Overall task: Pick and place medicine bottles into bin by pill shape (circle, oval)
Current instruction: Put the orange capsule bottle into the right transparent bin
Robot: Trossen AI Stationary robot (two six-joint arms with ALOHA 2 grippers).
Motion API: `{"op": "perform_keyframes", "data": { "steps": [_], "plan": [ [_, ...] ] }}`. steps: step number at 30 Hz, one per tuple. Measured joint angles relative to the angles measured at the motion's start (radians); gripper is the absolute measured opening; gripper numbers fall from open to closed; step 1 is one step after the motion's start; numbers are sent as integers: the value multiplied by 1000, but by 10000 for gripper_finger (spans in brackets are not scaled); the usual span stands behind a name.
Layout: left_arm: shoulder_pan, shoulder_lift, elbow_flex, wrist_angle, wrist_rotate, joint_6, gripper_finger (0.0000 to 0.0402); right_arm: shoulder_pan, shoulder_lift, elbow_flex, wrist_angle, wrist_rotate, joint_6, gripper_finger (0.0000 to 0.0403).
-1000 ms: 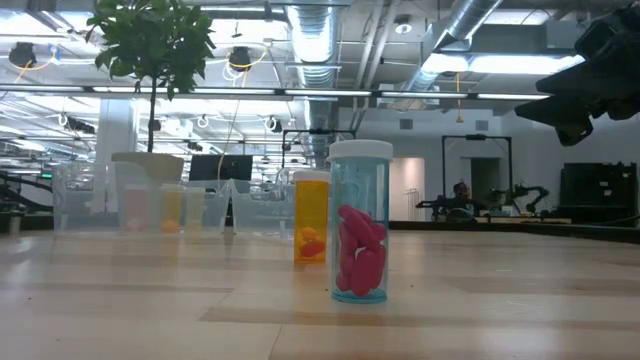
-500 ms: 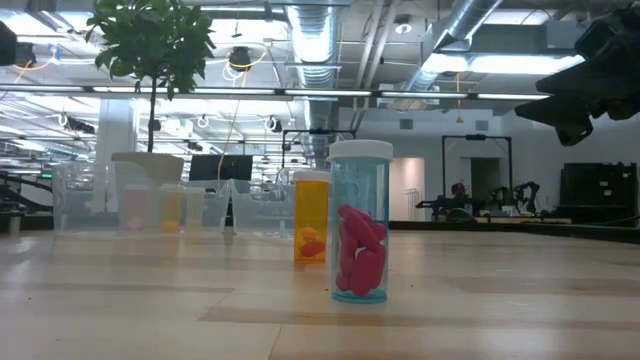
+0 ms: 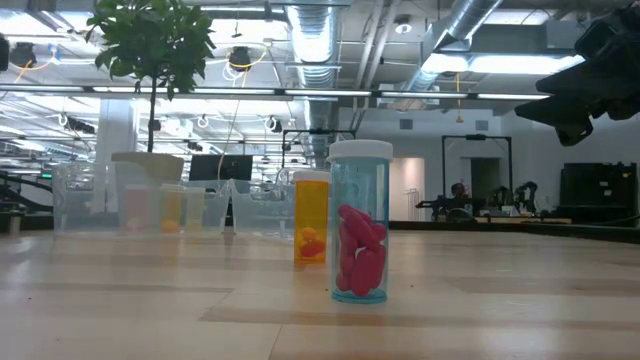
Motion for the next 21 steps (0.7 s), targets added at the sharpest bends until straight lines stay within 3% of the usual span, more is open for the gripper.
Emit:
{"op": "perform_keyframes", "data": {
  "steps": [8, 15, 21],
  "plan": [
    [-1, 2, -38, 22, 7, -1, 284, 0, 0, 0, 0, 0, 2, 226],
    [0, 2, -119, 158, 56, 13, 284, 0, 0, 0, 0, 0, 2, 226],
    [25, 2, -128, 131, 48, 33, 284, 0, 0, 0, 0, 0, 1, 226]
  ]
}}
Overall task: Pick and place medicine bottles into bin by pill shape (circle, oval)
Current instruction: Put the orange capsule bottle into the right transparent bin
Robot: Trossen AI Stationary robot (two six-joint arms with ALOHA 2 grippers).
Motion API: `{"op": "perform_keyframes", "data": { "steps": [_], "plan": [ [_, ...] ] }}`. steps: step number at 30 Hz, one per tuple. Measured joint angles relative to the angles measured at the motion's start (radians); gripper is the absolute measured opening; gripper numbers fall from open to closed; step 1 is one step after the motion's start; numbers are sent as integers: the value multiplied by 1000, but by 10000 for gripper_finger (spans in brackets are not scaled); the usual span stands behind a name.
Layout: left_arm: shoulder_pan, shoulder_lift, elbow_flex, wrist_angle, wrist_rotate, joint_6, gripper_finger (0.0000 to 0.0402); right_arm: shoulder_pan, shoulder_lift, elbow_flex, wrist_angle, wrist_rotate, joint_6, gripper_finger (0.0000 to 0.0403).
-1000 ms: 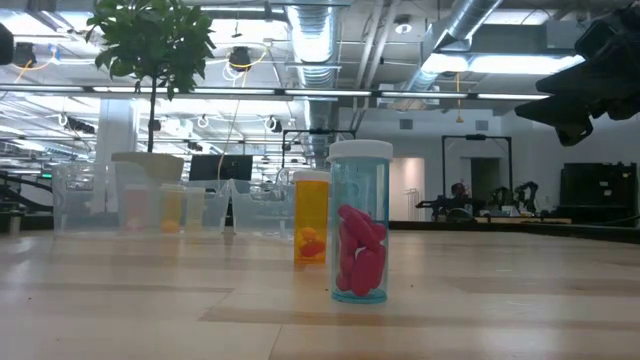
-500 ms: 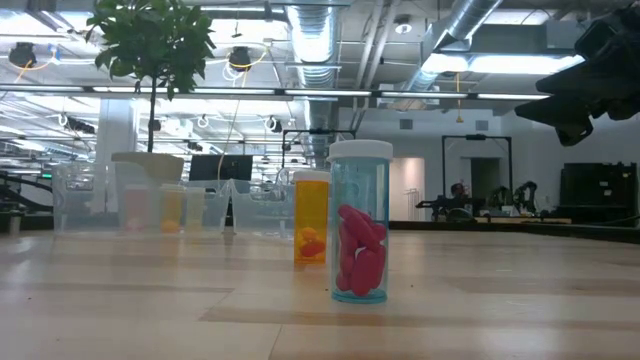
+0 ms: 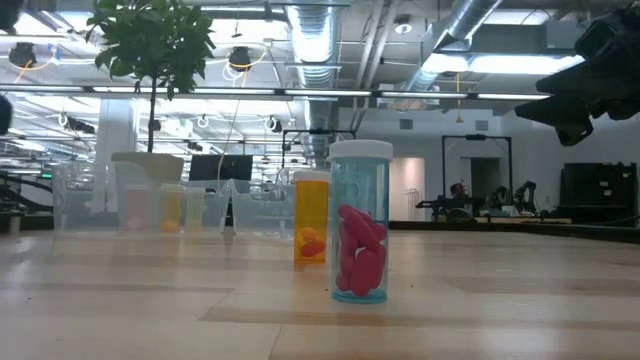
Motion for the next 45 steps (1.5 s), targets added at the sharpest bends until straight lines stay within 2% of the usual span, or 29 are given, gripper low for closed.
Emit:
{"op": "perform_keyframes", "data": {
  "steps": [4, 11, 15, 19, 24, 28, 32, 45],
  "plan": [
    [15, 0, 0, 0, -7, 25, 279, 0, 0, 0, 0, 0, -1, 226],
    [17, -1, -7, -11, -16, 31, 229, 0, 0, 0, 0, 0, -2, 226],
    [34, -1, 10, -60, 18, 33, 220, 0, 0, 0, 0, 0, -2, 226],
    [76, -2, 42, -107, 19, 47, 241, 0, 0, 0, 0, 0, -2, 226],
    [121, -2, 67, -113, 16, 79, 297, 0, 0, 0, 0, 0, -2, 226],
    [115, -2, 78, -139, 109, 85, 325, 0, 0, 0, 0, 0, -1, 226],
    [86, -2, 90, -160, 174, 62, 329, 0, 0, 0, 0, 0, -1, 226],
    [-2, -2, 93, -234, 134, -15, 330, 0, 0, 0, 0, 0, -7, 226]
  ]
}}
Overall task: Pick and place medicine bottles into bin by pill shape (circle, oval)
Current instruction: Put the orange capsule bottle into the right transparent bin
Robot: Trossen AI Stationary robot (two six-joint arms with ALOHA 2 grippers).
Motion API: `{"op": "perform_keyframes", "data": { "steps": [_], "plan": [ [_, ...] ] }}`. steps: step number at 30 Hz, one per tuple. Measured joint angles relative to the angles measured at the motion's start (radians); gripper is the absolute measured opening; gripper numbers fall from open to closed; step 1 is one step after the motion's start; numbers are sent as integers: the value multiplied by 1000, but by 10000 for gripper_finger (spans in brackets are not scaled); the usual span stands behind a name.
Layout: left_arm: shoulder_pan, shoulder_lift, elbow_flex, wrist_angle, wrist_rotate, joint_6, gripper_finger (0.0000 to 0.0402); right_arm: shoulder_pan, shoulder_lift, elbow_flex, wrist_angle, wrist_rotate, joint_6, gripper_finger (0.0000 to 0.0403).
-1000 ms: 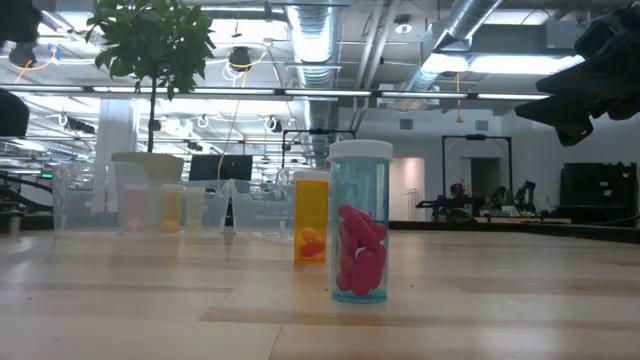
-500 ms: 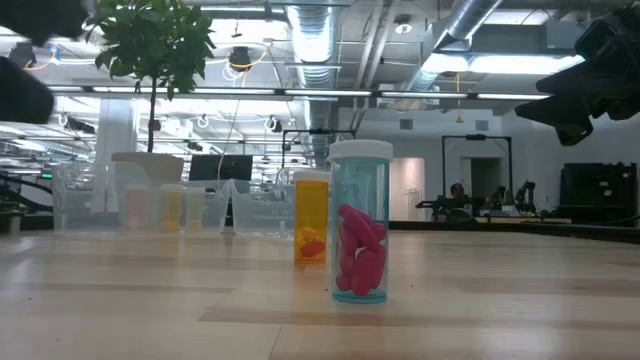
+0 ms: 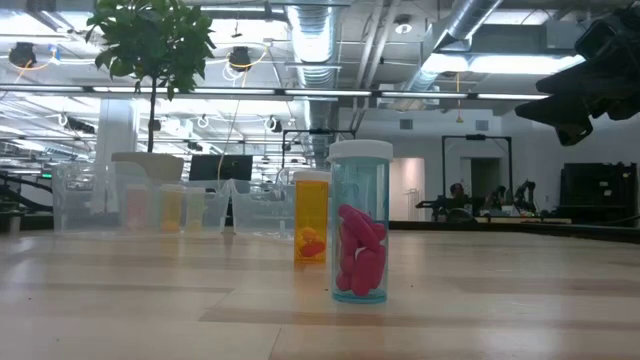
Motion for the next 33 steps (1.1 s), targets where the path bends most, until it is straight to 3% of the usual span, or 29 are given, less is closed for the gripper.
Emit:
{"op": "perform_keyframes", "data": {
  "steps": [12, 24, 33],
  "plan": [
    [-8, 0, -57, 19, -8, 17, 329, 0, 0, 0, 0, 0, 4, 226],
    [16, 0, -57, 53, -86, 104, 326, 0, 0, 0, 0, 0, 5, 226],
    [41, 0, -57, 56, -110, 130, 247, 0, 0, 0, 0, 0, 6, 226]
  ]
}}
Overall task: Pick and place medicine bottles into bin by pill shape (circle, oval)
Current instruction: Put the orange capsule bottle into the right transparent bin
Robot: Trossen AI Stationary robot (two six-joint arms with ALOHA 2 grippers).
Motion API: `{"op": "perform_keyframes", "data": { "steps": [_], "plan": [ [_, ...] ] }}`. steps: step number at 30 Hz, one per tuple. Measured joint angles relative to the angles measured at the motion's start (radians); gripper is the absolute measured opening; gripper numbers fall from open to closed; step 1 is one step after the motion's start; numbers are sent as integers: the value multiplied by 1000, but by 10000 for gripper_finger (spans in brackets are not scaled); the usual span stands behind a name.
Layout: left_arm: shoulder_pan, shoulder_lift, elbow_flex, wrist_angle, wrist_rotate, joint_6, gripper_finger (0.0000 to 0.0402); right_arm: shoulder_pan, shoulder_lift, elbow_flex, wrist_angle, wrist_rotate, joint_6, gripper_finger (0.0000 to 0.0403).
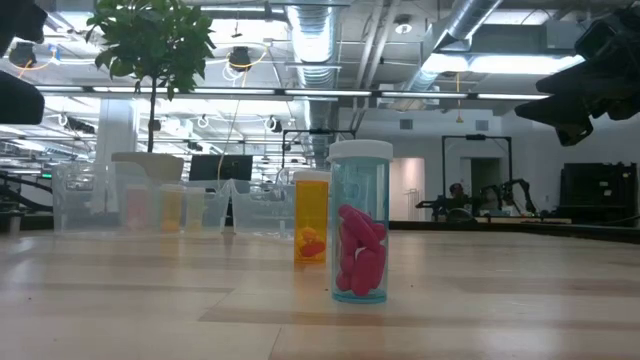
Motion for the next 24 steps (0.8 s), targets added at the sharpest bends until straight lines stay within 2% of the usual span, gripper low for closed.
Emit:
{"op": "perform_keyframes", "data": {
  "steps": [8, 14, 17, 22, 24],
  "plan": [
    [17, 0, 0, 0, -2, -1, 192, 0, 0, 0, 0, 0, 2, 226],
    [56, 0, 1, -4, -103, -47, 177, 0, 0, 0, 0, 0, 2, 226],
    [68, 0, 3, -3, -242, -111, 185, 0, 0, 0, 0, 0, 2, 226],
    [59, 0, 17, 57, -618, -209, 197, 0, 0, 0, 0, 0, 2, 226],
    [46, 0, 17, 104, -724, -215, 199, 0, 0, 0, 0, 0, 2, 226]
  ]
}}
